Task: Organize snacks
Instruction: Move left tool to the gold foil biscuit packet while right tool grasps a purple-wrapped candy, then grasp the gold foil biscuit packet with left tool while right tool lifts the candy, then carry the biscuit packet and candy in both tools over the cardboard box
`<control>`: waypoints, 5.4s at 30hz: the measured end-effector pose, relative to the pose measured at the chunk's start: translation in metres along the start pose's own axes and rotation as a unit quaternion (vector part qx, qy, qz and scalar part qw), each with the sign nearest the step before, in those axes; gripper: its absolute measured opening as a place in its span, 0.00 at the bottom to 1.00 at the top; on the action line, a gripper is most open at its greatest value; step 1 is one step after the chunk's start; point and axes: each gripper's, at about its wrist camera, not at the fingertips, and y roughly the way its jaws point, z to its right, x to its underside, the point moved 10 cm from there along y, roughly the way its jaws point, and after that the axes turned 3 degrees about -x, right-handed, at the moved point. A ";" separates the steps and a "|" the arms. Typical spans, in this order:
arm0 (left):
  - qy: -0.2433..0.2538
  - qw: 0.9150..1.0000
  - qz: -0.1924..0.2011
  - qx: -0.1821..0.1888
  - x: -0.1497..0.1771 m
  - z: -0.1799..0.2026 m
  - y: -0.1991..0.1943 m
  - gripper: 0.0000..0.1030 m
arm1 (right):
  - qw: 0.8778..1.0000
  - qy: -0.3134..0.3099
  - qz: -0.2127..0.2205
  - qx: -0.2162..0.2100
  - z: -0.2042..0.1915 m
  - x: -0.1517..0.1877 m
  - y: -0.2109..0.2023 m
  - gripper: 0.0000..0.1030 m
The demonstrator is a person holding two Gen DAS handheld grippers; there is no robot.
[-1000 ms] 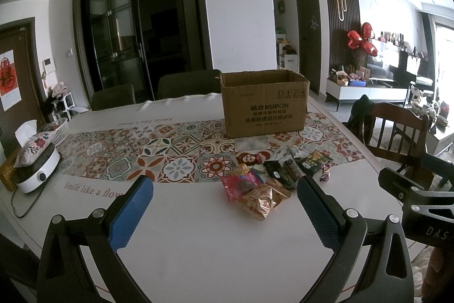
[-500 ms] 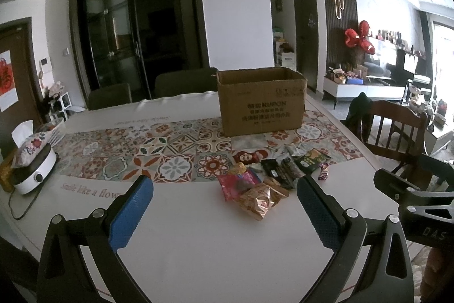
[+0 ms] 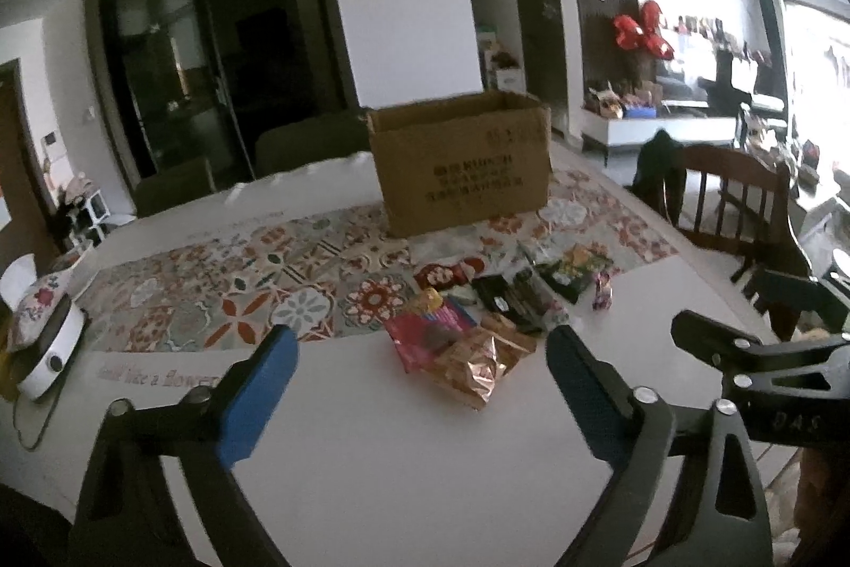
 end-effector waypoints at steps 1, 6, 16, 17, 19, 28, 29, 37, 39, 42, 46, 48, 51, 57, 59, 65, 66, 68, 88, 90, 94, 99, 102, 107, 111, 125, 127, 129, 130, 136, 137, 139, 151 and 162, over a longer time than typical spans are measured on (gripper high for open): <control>0.006 1.000 -0.006 0.004 0.002 0.002 0.005 0.87 | 1.000 -0.002 -0.004 0.000 0.000 0.001 0.004 0.97; 0.041 0.999 -0.021 0.016 0.011 0.012 0.022 0.82 | 1.000 -0.009 -0.028 -0.008 -0.004 0.004 0.025 0.87; 0.063 0.995 -0.066 0.047 0.026 0.025 0.064 0.71 | 0.997 -0.021 -0.072 -0.032 -0.013 0.008 0.068 0.70; 0.064 0.994 -0.069 0.049 0.027 0.026 0.068 0.70 | 0.996 -0.022 -0.076 -0.034 -0.014 0.009 0.072 0.68; 0.068 0.993 -0.076 0.054 0.029 0.029 0.076 0.68 | 0.996 -0.025 -0.082 -0.038 -0.016 0.008 0.080 0.64; 0.073 0.990 -0.099 0.072 0.036 0.037 0.103 0.62 | 0.993 -0.044 -0.094 -0.057 -0.025 0.003 0.108 0.54; 0.072 0.990 -0.101 0.072 0.037 0.037 0.105 0.62 | 0.993 -0.045 -0.095 -0.055 -0.025 0.002 0.110 0.54; 0.071 0.987 -0.115 0.090 0.043 0.045 0.121 0.61 | 0.994 -0.029 -0.101 -0.041 -0.015 0.001 0.125 0.51; 0.071 0.986 -0.118 0.095 0.044 0.047 0.124 0.61 | 0.994 -0.025 -0.103 -0.040 -0.013 0.001 0.127 0.51; 0.068 0.985 -0.121 0.101 0.045 0.050 0.129 0.61 | 0.994 -0.018 -0.104 -0.035 -0.009 0.001 0.131 0.51; 0.065 0.984 -0.129 0.108 0.047 0.054 0.135 0.61 | 0.994 -0.011 -0.106 -0.027 -0.002 0.002 0.135 0.51; 0.060 0.982 -0.135 0.115 0.048 0.056 0.139 0.59 | 0.994 -0.007 -0.105 -0.024 0.001 0.001 0.137 0.51; 0.049 0.981 -0.145 0.121 0.049 0.058 0.143 0.57 | 0.994 -0.001 -0.105 -0.021 0.005 0.000 0.140 0.51; 0.030 0.979 -0.156 0.125 0.051 0.060 0.147 0.51 | 0.994 0.010 -0.104 -0.014 0.012 -0.002 0.148 0.51; 0.029 0.979 -0.158 0.124 0.050 0.060 0.147 0.48 | 0.994 0.014 -0.104 -0.011 0.014 -0.003 0.152 0.51; 0.018 0.979 -0.162 0.121 0.049 0.060 0.148 0.46 | 0.994 0.023 -0.109 -0.006 0.021 -0.004 0.162 0.41; 0.016 0.979 -0.163 0.122 0.049 0.060 0.148 0.46 | 0.994 0.023 -0.111 -0.005 0.022 -0.003 0.163 0.38; 0.013 0.979 -0.164 0.121 0.049 0.060 0.149 0.45 | 0.994 0.022 -0.111 0.001 0.024 -0.003 0.164 0.30; -0.013 0.987 -0.121 0.106 0.024 0.046 0.111 0.44 | 0.996 0.002 -0.086 -0.016 0.007 -0.008 0.122 0.18; -0.016 0.988 -0.110 0.103 0.017 0.043 0.105 0.44 | 0.997 -0.002 -0.078 -0.019 0.003 -0.012 0.114 0.18; -0.022 0.991 -0.092 0.096 0.004 0.036 0.095 0.44 | 0.998 -0.010 -0.057 -0.024 -0.004 -0.022 0.099 0.18; -0.034 0.993 -0.071 0.086 -0.015 0.024 0.089 0.44 | 0.998 -0.014 -0.045 -0.041 -0.014 -0.034 0.090 0.18; -0.042 0.994 -0.063 0.083 -0.024 0.018 0.087 0.44 | 0.998 -0.016 -0.040 -0.054 -0.021 -0.042 0.088 0.18; -0.045 0.995 -0.048 0.072 -0.041 0.007 0.088 0.44 | 0.996 -0.018 -0.034 -0.075 -0.033 -0.058 0.092 0.18; -0.048 0.996 -0.037 0.068 -0.055 -0.002 0.094 0.44 | 0.995 -0.015 -0.034 -0.091 -0.043 -0.071 0.100 0.18; -0.044 0.996 0.002 0.079 -0.123 -0.016 0.124 0.44 | 0.996 -0.017 0.004 -0.092 -0.051 -0.147 0.120 0.18; -0.043 0.996 0.001 0.084 -0.134 -0.017 0.130 0.44 | 0.996 -0.019 0.010 -0.092 -0.052 -0.162 0.123 0.18; -0.043 0.995 -0.001 0.088 -0.145 -0.018 0.138 0.44 | 0.995 -0.019 0.010 -0.095 -0.053 -0.173 0.127 0.18; -0.043 0.995 -0.002 0.091 -0.150 -0.017 0.141 0.44 | 0.995 -0.018 0.010 -0.097 -0.054 -0.179 0.129 0.18; -0.045 0.994 -0.006 0.101 -0.179 -0.017 0.160 0.44 | 0.995 -0.021 0.010 -0.096 -0.052 -0.211 0.142 0.18; -0.046 0.993 -0.006 0.104 -0.184 -0.017 0.162 0.44 | 0.995 -0.023 0.010 -0.096 -0.052 -0.216 0.144 0.18; -0.048 0.992 -0.007 0.116 -0.195 -0.016 0.168 0.44 | 0.995 -0.022 0.012 -0.093 -0.049 -0.229 0.148 0.18; -0.037 0.987 -0.048 0.149 -0.244 0.000 0.215 0.44 | 0.996 -0.017 -0.015 -0.086 -0.031 -0.278 0.185 0.18; -0.055 0.979 -0.124 0.154 -0.247 0.010 0.272 0.45 | 0.993 -0.019 -0.065 -0.092 -0.023 -0.294 0.229 0.18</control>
